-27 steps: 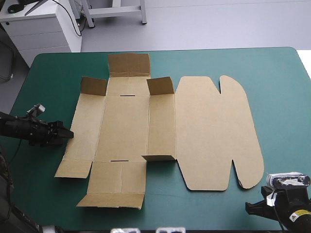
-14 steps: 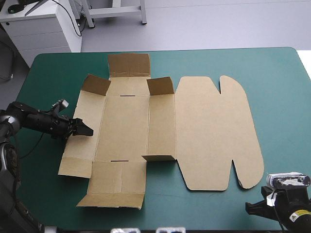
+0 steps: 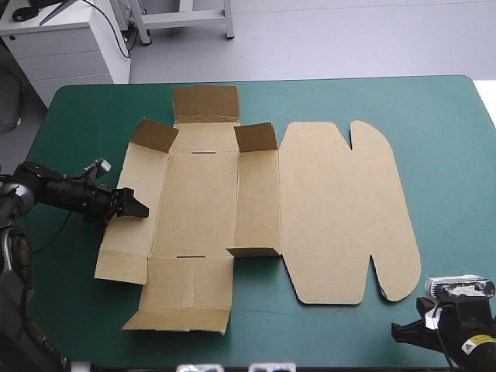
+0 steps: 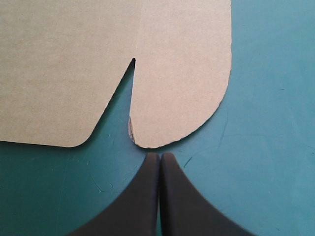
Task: Fold the box
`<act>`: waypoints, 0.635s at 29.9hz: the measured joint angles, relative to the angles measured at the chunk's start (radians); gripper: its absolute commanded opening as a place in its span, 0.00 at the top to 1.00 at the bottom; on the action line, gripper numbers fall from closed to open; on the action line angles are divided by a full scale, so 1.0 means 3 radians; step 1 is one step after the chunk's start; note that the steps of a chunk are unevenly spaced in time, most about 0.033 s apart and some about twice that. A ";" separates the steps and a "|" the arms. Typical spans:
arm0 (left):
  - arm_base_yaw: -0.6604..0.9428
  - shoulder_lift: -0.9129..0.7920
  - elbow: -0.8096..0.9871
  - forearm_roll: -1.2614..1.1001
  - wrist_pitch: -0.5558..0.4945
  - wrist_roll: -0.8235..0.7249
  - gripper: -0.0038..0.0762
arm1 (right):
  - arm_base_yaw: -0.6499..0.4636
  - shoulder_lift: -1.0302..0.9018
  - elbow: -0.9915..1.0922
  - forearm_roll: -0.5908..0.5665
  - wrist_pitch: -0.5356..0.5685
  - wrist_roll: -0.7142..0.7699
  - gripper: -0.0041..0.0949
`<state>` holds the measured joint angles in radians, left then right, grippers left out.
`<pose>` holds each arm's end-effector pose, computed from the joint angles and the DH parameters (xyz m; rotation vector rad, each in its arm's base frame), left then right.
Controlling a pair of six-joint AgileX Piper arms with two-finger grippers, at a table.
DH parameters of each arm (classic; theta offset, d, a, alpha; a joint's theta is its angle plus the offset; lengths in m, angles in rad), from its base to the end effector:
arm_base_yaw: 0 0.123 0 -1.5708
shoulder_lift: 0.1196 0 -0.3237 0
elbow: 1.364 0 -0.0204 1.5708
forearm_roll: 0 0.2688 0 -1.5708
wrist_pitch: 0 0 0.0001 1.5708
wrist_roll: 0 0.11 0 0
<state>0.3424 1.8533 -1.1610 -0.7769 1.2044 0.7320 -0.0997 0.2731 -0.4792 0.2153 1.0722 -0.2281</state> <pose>0.3539 0.0497 0.2021 0.0132 2.8043 -1.0314 0.0318 0.0176 0.2689 -0.1213 2.3221 0.1087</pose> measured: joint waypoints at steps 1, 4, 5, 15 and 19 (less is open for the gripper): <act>0.0000 0.0004 0.0000 0.0005 -0.0011 -0.0002 0.78 | 0.0000 0.0000 0.0000 0.0000 0.0000 0.0000 0.98; -0.0007 0.0039 -0.0004 0.0017 -0.0021 -0.0002 0.96 | 0.0000 0.0000 0.0000 0.0000 0.0000 0.0000 0.98; -0.0007 0.0043 -0.0016 -0.0006 0.0006 -0.0008 0.96 | 0.0000 0.0000 0.0000 0.0000 0.0000 0.0000 0.98; -0.0409 0.0057 -0.0550 0.0505 0.0123 -0.0017 0.96 | 0.0000 0.0000 0.0004 0.0000 0.0000 0.0000 0.98; -0.0779 0.0057 -0.0913 0.0916 0.0051 0.0055 0.96 | 0.0000 0.0000 0.0004 0.0000 0.0000 0.0000 0.98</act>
<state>0.1087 1.8704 -1.4350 -0.5022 1.2199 0.7485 -0.0997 0.2731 -0.4780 0.2153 1.0722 -0.2281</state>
